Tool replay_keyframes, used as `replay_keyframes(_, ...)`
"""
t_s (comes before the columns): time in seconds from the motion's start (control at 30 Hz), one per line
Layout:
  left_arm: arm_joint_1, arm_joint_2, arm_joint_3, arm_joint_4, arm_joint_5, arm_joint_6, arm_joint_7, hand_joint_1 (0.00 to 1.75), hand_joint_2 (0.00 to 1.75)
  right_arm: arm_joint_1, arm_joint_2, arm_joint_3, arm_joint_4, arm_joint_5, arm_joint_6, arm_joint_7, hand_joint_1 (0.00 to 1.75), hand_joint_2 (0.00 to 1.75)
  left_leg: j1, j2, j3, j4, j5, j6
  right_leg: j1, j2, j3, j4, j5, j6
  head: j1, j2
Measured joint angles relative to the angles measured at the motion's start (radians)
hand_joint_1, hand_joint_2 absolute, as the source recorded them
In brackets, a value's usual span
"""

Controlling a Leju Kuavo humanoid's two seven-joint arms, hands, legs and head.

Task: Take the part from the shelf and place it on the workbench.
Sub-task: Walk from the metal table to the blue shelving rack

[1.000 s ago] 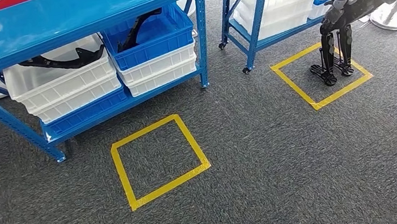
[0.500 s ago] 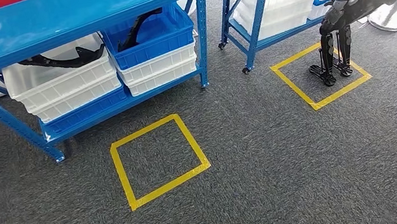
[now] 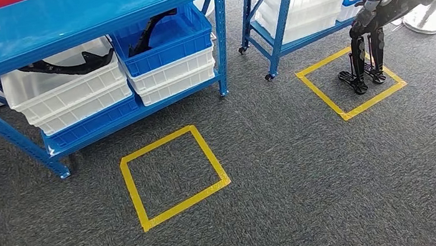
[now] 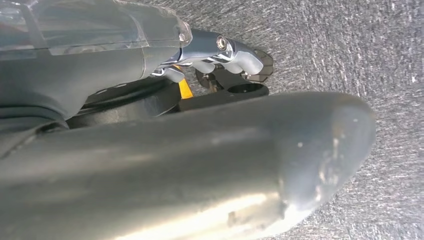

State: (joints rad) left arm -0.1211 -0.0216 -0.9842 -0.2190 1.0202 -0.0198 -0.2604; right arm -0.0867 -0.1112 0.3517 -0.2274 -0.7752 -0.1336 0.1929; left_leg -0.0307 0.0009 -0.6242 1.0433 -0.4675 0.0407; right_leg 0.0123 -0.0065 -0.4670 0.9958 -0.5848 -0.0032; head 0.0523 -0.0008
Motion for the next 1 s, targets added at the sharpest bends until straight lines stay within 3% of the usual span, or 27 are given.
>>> replay_keyframes(0.1, 0.0, -0.001, -0.001, 0.0, -0.003, -0.001, -0.005, 0.0, 0.0, 0.0, 0.0, 0.002, 0.0, 0.001, 0.018, -0.001, 0.0, 0.0, 0.0, 0.0, 0.0, 0.0, 0.0, 0.0, 0.0, 0.0, 0.0, 0.0, 0.0, 0.0, 0.0, 0.0)
replay_keyframes(0.2, -0.001, -0.001, -0.001, 0.0, -0.005, -0.002, -0.004, 0.0, 0.0, -0.001, 0.0, 0.012, 0.0, 0.01, 0.028, 0.006, 0.0, 0.0, -0.002, -0.001, 0.002, -0.003, -0.003, 0.009, -0.001, -0.001, 0.003, -0.011, 0.003, 0.009, -0.002, 0.0)
replay_keyframes(0.27, -0.001, -0.002, -0.002, 0.0, -0.006, -0.002, -0.003, 0.0, 0.0, -0.003, -0.001, 0.017, 0.0, 0.017, 0.029, 0.01, 0.0, 0.0, 0.005, -0.001, 0.014, -0.025, 0.005, 0.015, -0.001, 0.0, 0.008, -0.008, -0.003, 0.017, -0.003, 0.0)
replay_keyframes(0.33, -0.001, -0.003, -0.004, -0.001, -0.006, -0.002, -0.002, 0.0, 0.0, -0.004, -0.001, 0.021, 0.0, 0.02, 0.028, 0.012, 0.0, 0.0, 0.015, -0.003, 0.026, -0.045, 0.013, 0.016, -0.005, 0.002, -0.02, 0.062, -0.046, 0.027, 0.001, 0.0)
replay_keyframes(0.4, -0.001, -0.004, -0.007, -0.001, -0.006, -0.002, -0.002, 0.0, 0.0, -0.004, -0.001, 0.027, 0.0, 0.019, 0.027, 0.014, 0.0, 0.0, 0.018, -0.007, 0.029, -0.048, 0.012, 0.016, -0.013, 0.003, -0.083, 0.189, -0.108, 0.039, 0.006, 0.0)
replay_keyframes(0.43, -0.001, -0.003, -0.009, -0.001, -0.006, -0.002, -0.002, 0.0, 0.0, -0.003, 0.0, 0.029, 0.0, 0.017, 0.026, 0.016, 0.0, 0.0, 0.019, -0.012, 0.031, -0.047, 0.011, 0.014, -0.018, 0.004, -0.108, 0.236, -0.123, 0.044, 0.008, 0.0)
replay_keyframes(0.47, -0.001, -0.003, -0.01, -0.001, -0.006, -0.002, -0.002, 0.0, 0.0, -0.002, 0.0, 0.032, 0.0, 0.015, 0.025, 0.017, 0.0, 0.0, 0.021, -0.018, 0.032, -0.046, 0.01, 0.012, -0.022, 0.004, -0.119, 0.25, -0.115, 0.048, 0.009, 0.0)
replay_keyframes(0.5, -0.001, -0.003, -0.01, -0.001, -0.006, -0.002, -0.002, 0.0, 0.0, -0.001, 0.0, 0.034, 0.0, 0.014, 0.025, 0.019, 0.0, 0.0, 0.022, -0.027, 0.034, -0.045, 0.009, 0.008, -0.026, 0.006, -0.112, 0.225, -0.085, 0.052, 0.01, 0.0)
replay_keyframes(0.57, -0.002, -0.003, -0.01, -0.001, -0.006, -0.002, -0.002, 0.0, 0.0, 0.0, -0.002, 0.039, 0.0, 0.013, 0.025, 0.019, 0.0, 0.0, 0.026, -0.048, 0.036, -0.042, 0.007, -0.003, -0.035, 0.035, -0.066, 0.1, 0.001, 0.056, 0.011, 0.0)
replay_keyframes(0.6, -0.004, -0.004, -0.011, -0.001, -0.006, -0.002, -0.002, 0.0, 0.0, 0.001, -0.002, 0.041, 0.0, 0.013, 0.025, 0.019, 0.0, 0.0, 0.027, -0.059, 0.035, -0.038, 0.006, -0.009, -0.037, 0.054, -0.044, 0.041, 0.029, 0.055, 0.012, 0.0)
replay_keyframes(0.67, -0.006, -0.004, -0.012, -0.001, -0.006, -0.002, -0.002, 0.0, 0.0, 0.005, -0.003, 0.043, 0.0, 0.014, 0.026, 0.02, 0.0, 0.0, 0.029, -0.082, 0.029, -0.035, 0.01, -0.023, -0.037, 0.074, -0.025, -0.009, 0.043, 0.045, 0.011, 0.0)
replay_keyframes(0.73, -0.005, -0.003, -0.014, -0.001, -0.006, -0.002, -0.002, 0.0, 0.0, 0.004, -0.002, 0.046, 0.0, 0.014, 0.026, 0.02, 0.0, 0.0, 0.032, -0.102, 0.022, -0.035, 0.015, -0.036, -0.034, 0.051, -0.023, -0.012, 0.045, 0.028, 0.009, 0.0)
replay_keyframes(0.8, -0.004, -0.002, -0.016, 0.0, -0.006, -0.001, -0.002, 0.0, 0.0, -0.001, -0.001, 0.049, 0.0, 0.013, 0.026, 0.02, 0.0, 0.0, 0.03, -0.066, 0.007, -0.008, -0.005, -0.046, -0.035, 0.027, -0.019, -0.019, 0.051, 0.012, 0.002, 0.0)
replay_keyframes(0.87, -0.005, 0.0, -0.016, 0.0, -0.006, -0.001, -0.003, 0.0, 0.0, -0.002, -0.001, 0.05, 0.0, 0.013, 0.027, 0.02, 0.0, 0.0, 0.03, -0.009, -0.043, 0.098, -0.064, -0.054, -0.032, 0.002, -0.018, -0.022, 0.052, 0.001, -0.011, 0.0)
replay_keyframes(0.93, -0.006, 0.003, -0.016, 0.0, -0.006, 0.0, -0.004, 0.0, 0.0, 0.001, -0.001, 0.052, 0.0, 0.013, 0.027, 0.02, 0.0, 0.0, 0.034, 0.002, -0.103, 0.226, -0.114, -0.06, -0.028, -0.025, -0.017, -0.02, 0.049, -0.003, -0.019, 0.0)
replay_keyframes(0.97, -0.006, 0.005, -0.016, 0.0, -0.006, 0.0, -0.004, 0.0, 0.0, 0.001, -0.002, 0.054, 0.0, 0.013, 0.027, 0.02, 0.0, 0.0, 0.035, 0.003, -0.115, 0.252, -0.115, -0.061, -0.028, -0.037, -0.016, -0.02, 0.047, -0.004, -0.02, 0.0)
replay_keyframes(1.0, -0.005, 0.005, -0.016, 0.0, -0.006, 0.0, -0.004, 0.0, 0.0, 0.0, -0.002, 0.056, 0.0, 0.013, 0.027, 0.02, 0.0, 0.0, 0.035, 0.005, -0.106, 0.237, -0.095, -0.061, -0.027, -0.048, -0.013, -0.019, 0.044, -0.003, -0.02, 0.0)
